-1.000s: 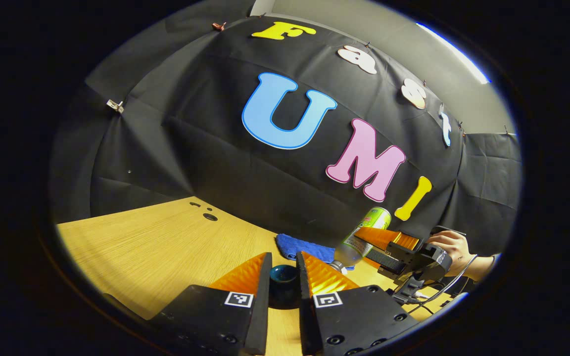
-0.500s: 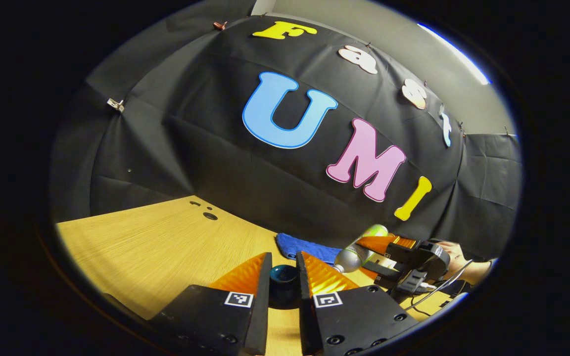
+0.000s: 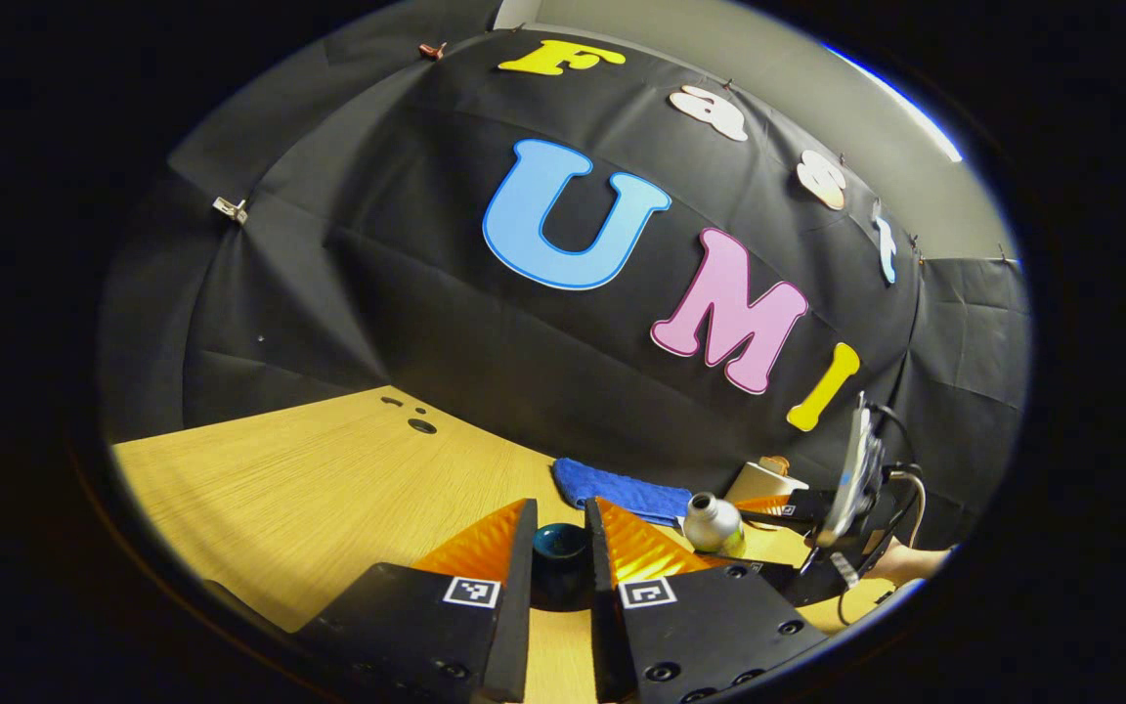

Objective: Open the teacup lid with one hand, grasp the water bottle and pour water into the teacup with the other hand; after pouring, place the water bottle on the coaster and then close the teacup lid.

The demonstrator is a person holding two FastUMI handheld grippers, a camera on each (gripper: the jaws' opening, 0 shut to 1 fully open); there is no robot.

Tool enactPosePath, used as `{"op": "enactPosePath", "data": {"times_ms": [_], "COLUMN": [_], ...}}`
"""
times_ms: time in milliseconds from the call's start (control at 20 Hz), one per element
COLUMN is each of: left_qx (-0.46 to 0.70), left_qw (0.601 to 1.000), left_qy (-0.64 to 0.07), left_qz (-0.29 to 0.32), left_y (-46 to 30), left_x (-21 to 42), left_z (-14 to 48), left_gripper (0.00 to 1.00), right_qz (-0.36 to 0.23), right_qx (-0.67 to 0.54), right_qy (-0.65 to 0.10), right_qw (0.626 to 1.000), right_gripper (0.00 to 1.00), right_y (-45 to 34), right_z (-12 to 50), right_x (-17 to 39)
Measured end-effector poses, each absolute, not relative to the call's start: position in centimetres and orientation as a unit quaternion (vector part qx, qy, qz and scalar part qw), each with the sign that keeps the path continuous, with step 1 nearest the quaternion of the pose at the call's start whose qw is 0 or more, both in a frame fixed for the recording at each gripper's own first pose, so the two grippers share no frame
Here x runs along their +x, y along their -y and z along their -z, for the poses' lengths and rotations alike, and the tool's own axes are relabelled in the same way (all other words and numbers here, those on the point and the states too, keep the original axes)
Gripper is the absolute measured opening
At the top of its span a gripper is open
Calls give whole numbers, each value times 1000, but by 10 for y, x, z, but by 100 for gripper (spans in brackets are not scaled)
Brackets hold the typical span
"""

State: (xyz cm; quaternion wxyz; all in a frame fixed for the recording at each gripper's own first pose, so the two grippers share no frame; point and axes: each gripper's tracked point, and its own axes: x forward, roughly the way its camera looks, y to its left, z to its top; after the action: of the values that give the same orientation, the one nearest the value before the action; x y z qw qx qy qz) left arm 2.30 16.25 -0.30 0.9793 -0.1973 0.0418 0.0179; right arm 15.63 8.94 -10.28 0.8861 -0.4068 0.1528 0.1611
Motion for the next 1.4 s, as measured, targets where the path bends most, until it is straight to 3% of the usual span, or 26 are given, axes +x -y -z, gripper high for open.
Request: {"op": "enactPosePath", "data": {"times_ms": [200,350,400,700,1150,1400], "left_qx": [-194,-182,-177,-190,-186,-187], "left_qw": [980,982,983,980,981,981], "left_qy": [-43,-39,-39,-52,-51,-52], "left_qz": [-18,-18,-19,-11,-16,-13], "left_y": [-160,-157,-155,-145,-148,-147], "left_x": [22,21,21,27,27,28], "left_z": [3,-2,-3,7,7,7], "left_gripper": [30,30,33,27,30,30], "right_qz": [-165,-162,-155,-165,-159,-146], "right_qx": [-173,-65,-57,-28,8,0], "right_qy": [-163,-160,-158,-134,-144,-145], "right_qw": [957,971,974,977,977,979], "right_gripper": [79,78,78,78,78,83], "right_y": [-73,-71,-72,-73,-71,-66], "right_z": [91,98,101,95,110,115], "right_x": [155,163,163,156,154,149]}}
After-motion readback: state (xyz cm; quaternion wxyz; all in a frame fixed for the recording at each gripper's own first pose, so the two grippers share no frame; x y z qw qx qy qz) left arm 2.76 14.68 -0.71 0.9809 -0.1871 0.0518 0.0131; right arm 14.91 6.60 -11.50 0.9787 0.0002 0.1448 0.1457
